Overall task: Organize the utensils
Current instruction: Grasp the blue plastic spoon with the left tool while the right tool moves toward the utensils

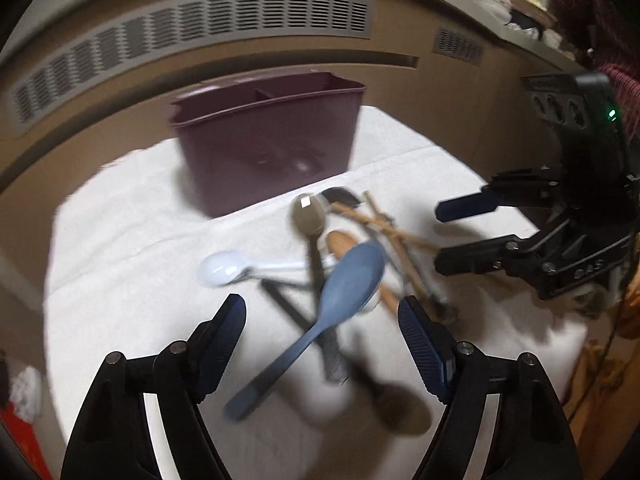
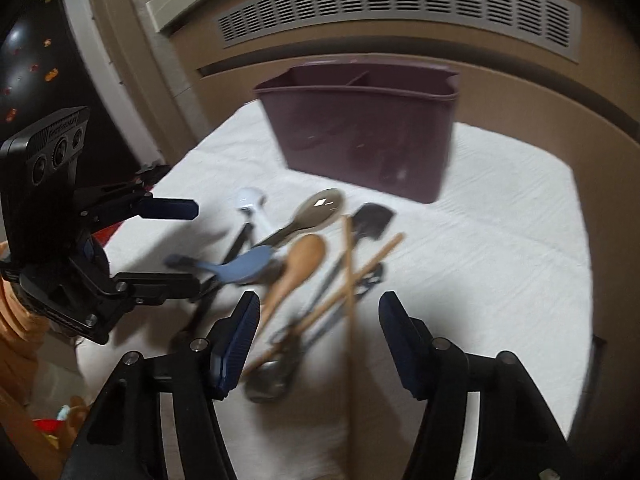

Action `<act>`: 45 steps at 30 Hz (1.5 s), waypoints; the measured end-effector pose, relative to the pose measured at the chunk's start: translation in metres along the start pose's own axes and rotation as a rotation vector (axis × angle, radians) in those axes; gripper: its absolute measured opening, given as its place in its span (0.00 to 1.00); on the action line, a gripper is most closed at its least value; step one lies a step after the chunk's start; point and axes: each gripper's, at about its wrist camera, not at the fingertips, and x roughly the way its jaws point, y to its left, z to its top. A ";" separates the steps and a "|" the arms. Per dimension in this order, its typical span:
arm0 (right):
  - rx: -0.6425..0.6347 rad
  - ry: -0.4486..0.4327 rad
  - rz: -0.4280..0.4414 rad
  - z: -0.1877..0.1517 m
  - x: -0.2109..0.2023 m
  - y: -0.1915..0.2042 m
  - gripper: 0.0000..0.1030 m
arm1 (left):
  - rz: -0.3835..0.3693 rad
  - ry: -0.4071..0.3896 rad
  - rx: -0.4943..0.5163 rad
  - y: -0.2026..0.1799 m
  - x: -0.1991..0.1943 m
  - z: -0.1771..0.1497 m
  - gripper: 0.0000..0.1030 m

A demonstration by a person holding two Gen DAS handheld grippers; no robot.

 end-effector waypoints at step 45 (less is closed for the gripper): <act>-0.156 0.036 -0.264 0.098 0.109 0.092 0.68 | 0.147 -0.173 -0.463 0.101 -0.036 -0.072 0.91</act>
